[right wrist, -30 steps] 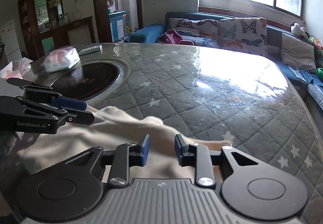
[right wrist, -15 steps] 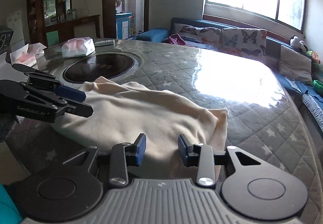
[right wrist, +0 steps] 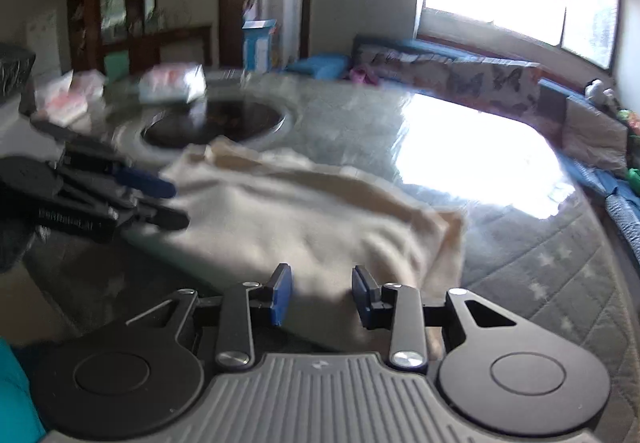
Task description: Fold clothes
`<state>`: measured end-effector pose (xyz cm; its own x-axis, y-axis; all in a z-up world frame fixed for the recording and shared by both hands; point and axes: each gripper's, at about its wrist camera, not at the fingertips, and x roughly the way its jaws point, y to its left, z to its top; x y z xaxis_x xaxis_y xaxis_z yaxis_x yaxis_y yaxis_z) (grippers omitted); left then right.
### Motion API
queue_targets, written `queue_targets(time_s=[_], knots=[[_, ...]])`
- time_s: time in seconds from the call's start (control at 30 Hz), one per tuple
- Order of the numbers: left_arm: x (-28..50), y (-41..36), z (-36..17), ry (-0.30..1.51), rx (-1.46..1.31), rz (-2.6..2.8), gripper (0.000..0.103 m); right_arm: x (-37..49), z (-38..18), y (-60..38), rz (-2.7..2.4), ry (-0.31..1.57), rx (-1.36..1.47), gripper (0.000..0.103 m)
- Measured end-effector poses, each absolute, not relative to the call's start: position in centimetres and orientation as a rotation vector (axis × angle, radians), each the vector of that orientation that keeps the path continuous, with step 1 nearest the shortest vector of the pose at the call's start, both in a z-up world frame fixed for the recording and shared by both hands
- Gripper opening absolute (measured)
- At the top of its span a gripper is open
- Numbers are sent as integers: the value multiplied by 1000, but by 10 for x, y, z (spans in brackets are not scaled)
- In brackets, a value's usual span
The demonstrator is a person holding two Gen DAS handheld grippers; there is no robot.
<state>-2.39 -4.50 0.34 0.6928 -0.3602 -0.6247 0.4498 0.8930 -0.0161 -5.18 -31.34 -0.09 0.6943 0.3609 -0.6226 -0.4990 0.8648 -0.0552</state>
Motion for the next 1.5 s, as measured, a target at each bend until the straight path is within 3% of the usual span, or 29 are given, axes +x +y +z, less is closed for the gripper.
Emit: queue_targets(time_s=[0.27,0.37,1.37,1.5], knots=[[-31,-32,16,634,105,-420,47,-55,13,-306,518,613,-240,37],[-32,-24,17,640,82,-388,47,-56,14,-300,553,621,-237,44],[-34,8,12,715,-29,-275,52,-68,32,-251,674,574,-344,51],[-31,9,21,713,-31,-256,62,-70,35,-248,694,570,-358,52]])
